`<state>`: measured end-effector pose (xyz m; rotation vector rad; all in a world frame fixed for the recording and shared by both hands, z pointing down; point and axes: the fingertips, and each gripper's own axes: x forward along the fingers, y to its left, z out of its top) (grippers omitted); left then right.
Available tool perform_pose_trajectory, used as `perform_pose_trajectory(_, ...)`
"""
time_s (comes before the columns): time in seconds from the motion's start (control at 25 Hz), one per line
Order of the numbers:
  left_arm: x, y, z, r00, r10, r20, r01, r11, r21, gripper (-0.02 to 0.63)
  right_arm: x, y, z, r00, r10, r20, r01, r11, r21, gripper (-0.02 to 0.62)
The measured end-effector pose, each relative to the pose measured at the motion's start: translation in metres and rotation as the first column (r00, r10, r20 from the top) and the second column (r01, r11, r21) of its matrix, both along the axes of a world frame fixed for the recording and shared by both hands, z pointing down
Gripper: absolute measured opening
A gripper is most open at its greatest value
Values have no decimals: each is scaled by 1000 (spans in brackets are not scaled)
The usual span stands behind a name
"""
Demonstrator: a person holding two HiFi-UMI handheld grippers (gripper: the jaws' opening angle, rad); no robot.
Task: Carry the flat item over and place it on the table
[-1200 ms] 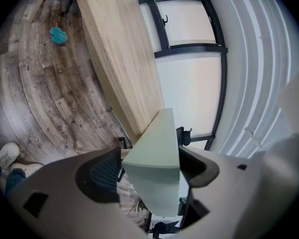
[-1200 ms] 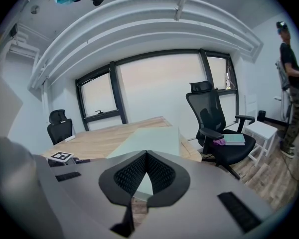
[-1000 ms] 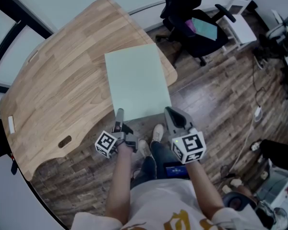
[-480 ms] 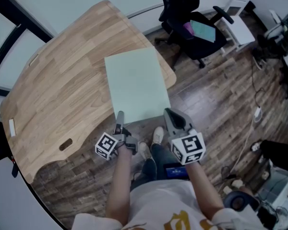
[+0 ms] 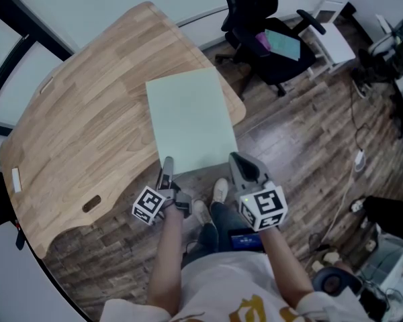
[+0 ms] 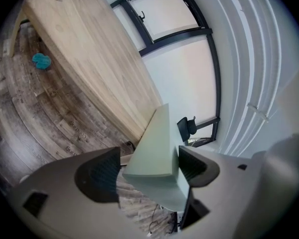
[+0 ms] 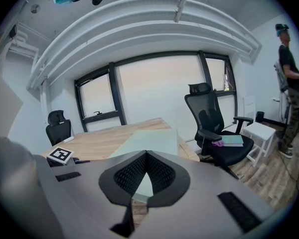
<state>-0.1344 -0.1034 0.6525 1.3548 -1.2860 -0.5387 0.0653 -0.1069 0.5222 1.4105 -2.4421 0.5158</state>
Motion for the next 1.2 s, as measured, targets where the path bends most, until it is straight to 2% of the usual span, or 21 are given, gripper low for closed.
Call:
perform_pose_trajectory(0.28,-1,0,-2,998,23,57,-23,1000,-4,348,1,1,-1,1000,-1,-6,1,1000,-1,-2)
perform_pose_trajectory(0.52,-4,-2,-4,984,75,162,-75,997,-4,348,-2,1,-1,1000,-1,-7,1,1000,0,-2)
perform_pose_trajectory(0.8,-4,-3,-5,979,96,182,-98,995,-1,348,-5,0,-1,1000,-5,-10,5,1000,-2,-2)
perform_pose_trajectory(1.2,-10,-2,-2,935,147,323,-150,989,-16,348,-6,-1,-2,1000,-3,-17,3,1000,0,-2)
